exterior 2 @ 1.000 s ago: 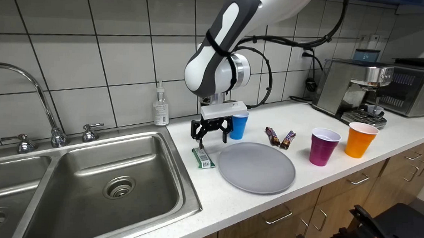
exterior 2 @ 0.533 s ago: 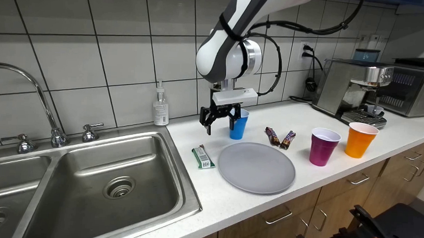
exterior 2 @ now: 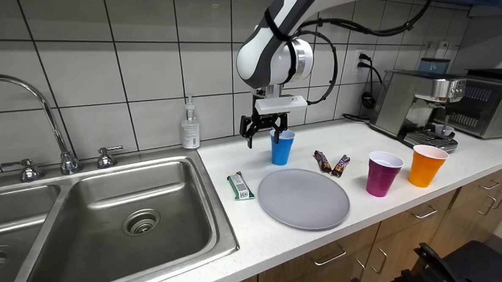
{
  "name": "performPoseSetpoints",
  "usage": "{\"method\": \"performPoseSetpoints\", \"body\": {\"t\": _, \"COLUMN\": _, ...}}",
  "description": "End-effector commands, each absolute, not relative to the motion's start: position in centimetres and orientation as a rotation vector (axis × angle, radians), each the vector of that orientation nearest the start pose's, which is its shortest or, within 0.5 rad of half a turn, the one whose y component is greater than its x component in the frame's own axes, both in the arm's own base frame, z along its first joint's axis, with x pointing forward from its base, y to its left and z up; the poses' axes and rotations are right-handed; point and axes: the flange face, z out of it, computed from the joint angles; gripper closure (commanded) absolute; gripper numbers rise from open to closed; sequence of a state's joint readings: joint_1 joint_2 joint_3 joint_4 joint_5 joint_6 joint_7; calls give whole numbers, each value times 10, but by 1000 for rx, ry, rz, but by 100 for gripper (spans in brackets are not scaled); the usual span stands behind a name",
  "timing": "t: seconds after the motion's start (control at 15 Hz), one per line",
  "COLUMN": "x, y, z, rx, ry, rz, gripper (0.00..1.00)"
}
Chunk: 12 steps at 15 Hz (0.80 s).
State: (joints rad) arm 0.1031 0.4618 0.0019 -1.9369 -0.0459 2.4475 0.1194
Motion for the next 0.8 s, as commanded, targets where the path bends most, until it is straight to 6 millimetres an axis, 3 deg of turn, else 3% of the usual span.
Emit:
{"method": "performPoseSetpoints", "body": {"t": 0.0, "x": 642, "y": 57, "z": 263, "rx": -3177, "ry": -48, "rz": -111, "gripper": 0}}
{"method": "performPoseSetpoints", "body": {"t": 0.27, "x": 657, "y": 51, "z": 262, "rx": -3178, "ry": -6, "rz": -117, "gripper": 0}}
{"method": "performPoseSetpoints", "body": {"t": 0.73, "x": 688, "y": 21, "z": 252, "rx": -3176, "ry": 84, "rz": -105, "gripper": 0}}
